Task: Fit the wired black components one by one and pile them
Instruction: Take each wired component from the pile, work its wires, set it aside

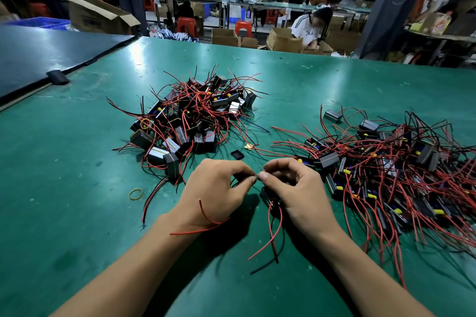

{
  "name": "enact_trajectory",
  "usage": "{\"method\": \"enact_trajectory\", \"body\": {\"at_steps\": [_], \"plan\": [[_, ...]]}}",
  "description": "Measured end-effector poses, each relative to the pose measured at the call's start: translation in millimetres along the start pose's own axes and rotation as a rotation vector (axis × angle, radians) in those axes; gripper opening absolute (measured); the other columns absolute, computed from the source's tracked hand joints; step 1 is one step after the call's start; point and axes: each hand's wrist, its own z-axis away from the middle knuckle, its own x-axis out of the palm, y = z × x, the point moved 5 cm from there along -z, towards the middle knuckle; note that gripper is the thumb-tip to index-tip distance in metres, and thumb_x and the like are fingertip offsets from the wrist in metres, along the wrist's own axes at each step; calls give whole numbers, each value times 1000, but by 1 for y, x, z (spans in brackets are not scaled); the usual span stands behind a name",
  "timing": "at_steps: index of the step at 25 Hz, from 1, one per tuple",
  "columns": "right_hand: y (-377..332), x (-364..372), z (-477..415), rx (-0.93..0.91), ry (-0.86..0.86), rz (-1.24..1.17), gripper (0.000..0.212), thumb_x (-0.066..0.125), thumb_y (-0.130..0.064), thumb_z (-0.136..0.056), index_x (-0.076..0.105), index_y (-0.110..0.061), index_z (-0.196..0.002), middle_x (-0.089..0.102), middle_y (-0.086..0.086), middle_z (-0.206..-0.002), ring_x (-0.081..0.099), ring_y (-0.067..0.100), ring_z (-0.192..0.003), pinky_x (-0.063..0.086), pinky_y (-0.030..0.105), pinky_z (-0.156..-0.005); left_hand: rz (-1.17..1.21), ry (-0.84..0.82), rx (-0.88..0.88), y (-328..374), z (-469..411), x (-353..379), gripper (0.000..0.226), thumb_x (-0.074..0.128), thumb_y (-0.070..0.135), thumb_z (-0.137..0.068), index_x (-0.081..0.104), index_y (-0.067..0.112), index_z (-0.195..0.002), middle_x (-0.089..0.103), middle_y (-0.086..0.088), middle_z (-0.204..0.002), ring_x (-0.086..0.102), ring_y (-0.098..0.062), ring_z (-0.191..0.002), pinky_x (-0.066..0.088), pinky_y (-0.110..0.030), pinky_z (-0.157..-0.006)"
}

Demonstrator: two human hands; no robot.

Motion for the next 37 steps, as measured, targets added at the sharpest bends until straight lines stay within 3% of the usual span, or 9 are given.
{"method": "enact_trajectory", "body": {"at_steps": [5,10,17,19,23,27,31,34,37], "plan": [[-2,-1,0,32,-30,-6,12,75,-4,-84,73,-15,-87,75,11,-83,68,17,-74,58,32,-71,62,74,-91,-3,1,-2,6,76,13,-80,79,17,-84,74,9,-73,56,17,-63,37,0,-63],[-6,0,1,-3,-66,24,16,76,-2,-83,71,-16,-85,75,4,-81,69,11,-74,55,22,-67,171,38,-228,-6,1,1,9,74,13,-83,79,16,-89,68,16,-71,62,8,-70,41,-3,-64],[-1,1,3,37,-44,-40,12,75,-5,-86,65,-13,-89,75,11,-84,69,15,-74,57,31,-71,431,-12,-391,-17,0,8,10,76,14,-83,79,15,-92,77,0,-82,69,-9,-79,51,-24,-76],[0,2,3,51,-38,-65,13,74,-4,-87,64,-11,-89,75,11,-84,69,16,-73,58,33,-70,510,-24,-415,-18,2,11,9,75,11,-83,79,15,-90,77,-1,-82,68,-10,-78,52,-23,-75],[-2,3,3,37,-46,-26,13,73,-4,-87,64,-12,-89,75,13,-84,68,15,-73,57,34,-75,566,-30,-422,-21,3,14,11,75,10,-82,78,19,-87,77,4,-79,67,-2,-73,50,-13,-70],[-3,3,4,30,-46,-27,14,73,-4,-87,64,-14,-87,75,11,-82,69,14,-70,58,30,-70,601,-16,-431,-19,3,16,16,75,9,-82,77,25,-81,76,0,-77,63,-7,-68,47,-19,-65],[-3,4,4,30,-52,-11,13,74,-7,-87,65,-16,-88,76,8,-82,70,13,-71,56,27,-69,480,22,-379,-17,2,16,11,77,14,-80,77,24,-77,72,-2,-68,53,-12,-59,41,-25,-56],[-5,4,3,31,-83,-18,14,71,-8,-89,67,-19,-97,77,4,-84,72,15,-75,56,26,-70,402,36,-333,-14,1,13,9,76,15,-82,76,23,-76,68,8,-63,50,-5,-57,39,-19,-54],[-10,2,2,-31,-72,56,9,71,-14,-91,73,-20,-98,77,-1,-84,73,13,-78,57,28,-74,311,48,-230,-7,0,10,9,76,15,-82,76,23,-78,69,11,-69,54,-3,-61,43,-21,-59]]}}
